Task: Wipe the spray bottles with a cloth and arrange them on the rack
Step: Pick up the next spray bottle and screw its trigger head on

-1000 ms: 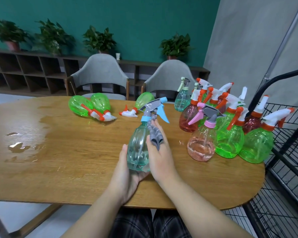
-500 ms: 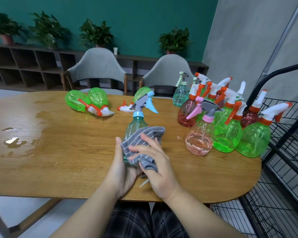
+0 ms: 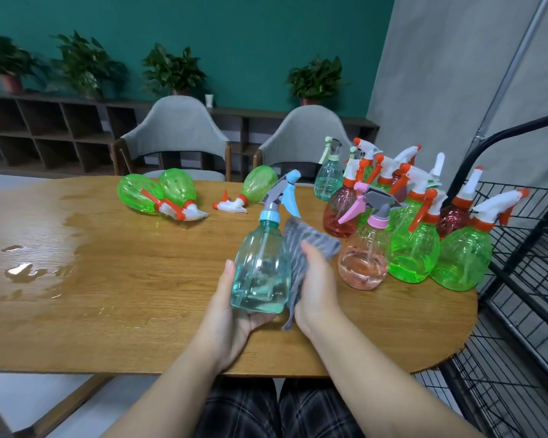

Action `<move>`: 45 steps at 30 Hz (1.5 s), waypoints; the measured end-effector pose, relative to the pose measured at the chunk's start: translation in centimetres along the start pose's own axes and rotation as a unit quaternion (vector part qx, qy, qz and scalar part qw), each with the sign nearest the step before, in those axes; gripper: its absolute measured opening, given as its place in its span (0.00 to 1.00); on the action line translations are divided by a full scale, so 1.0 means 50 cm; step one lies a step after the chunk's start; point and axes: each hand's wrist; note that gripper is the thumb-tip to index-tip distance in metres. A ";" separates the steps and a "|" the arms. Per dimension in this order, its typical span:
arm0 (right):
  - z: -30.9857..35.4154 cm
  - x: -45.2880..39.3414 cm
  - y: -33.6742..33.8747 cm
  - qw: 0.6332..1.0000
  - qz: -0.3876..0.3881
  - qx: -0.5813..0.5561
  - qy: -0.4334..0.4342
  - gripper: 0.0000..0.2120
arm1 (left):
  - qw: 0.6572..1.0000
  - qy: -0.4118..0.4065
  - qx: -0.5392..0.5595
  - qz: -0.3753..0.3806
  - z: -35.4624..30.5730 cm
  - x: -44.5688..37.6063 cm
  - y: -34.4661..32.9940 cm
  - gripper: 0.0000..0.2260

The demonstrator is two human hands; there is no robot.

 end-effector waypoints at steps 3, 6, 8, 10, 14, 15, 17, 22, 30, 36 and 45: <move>-0.012 0.006 -0.016 0.971 0.045 0.155 0.176 0.16 | 1.000 -0.006 -0.004 -0.006 0.003 -0.003 0.001 0.28; -0.023 0.010 -0.013 0.947 0.076 0.173 0.261 0.17 | 1.000 -0.015 0.002 -0.023 0.004 -0.009 0.002 0.26; -0.032 0.005 -0.007 0.924 0.091 0.208 0.306 0.19 | 0.999 -0.008 0.005 -0.037 0.006 -0.009 0.001 0.24; -0.047 -0.001 0.003 0.901 0.107 0.242 0.343 0.23 | 0.999 0.001 0.002 -0.049 0.005 -0.007 -0.001 0.25; -0.059 -0.002 0.019 0.873 0.152 0.253 0.388 0.20 | 0.999 0.004 0.003 -0.042 0.005 -0.006 -0.003 0.28; -0.061 0.001 0.023 0.864 0.163 0.253 0.403 0.20 | 0.999 0.002 0.007 -0.039 0.004 -0.004 -0.004 0.29; -0.069 0.004 0.032 0.846 0.184 0.256 0.431 0.20 | 0.999 -0.002 0.020 -0.026 0.002 -0.001 -0.007 0.30; -0.069 0.012 0.041 0.856 0.207 0.200 0.429 0.18 | 1.000 -0.001 0.027 -0.013 -0.002 0.005 -0.004 0.34; -0.005 0.003 0.034 0.972 -0.050 -0.181 -0.143 0.12 | 0.996 -0.004 0.078 -0.032 -0.001 -0.001 0.002 0.44; 0.029 0.000 -0.006 1.000 0.005 0.000 -0.001 0.12 | 0.998 -0.008 0.054 -0.031 0.005 0.001 0.003 0.29; -0.023 -0.018 -0.009 0.870 0.142 0.315 0.351 0.22 | 0.999 -0.006 0.017 -0.037 -0.001 0.000 -0.003 0.20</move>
Point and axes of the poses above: each hand's wrist, its own x-axis away from the middle knuckle, its own y-axis out of the back of the hand, z = x × y, and after that the axes turned 15 degrees about -z, right-handed
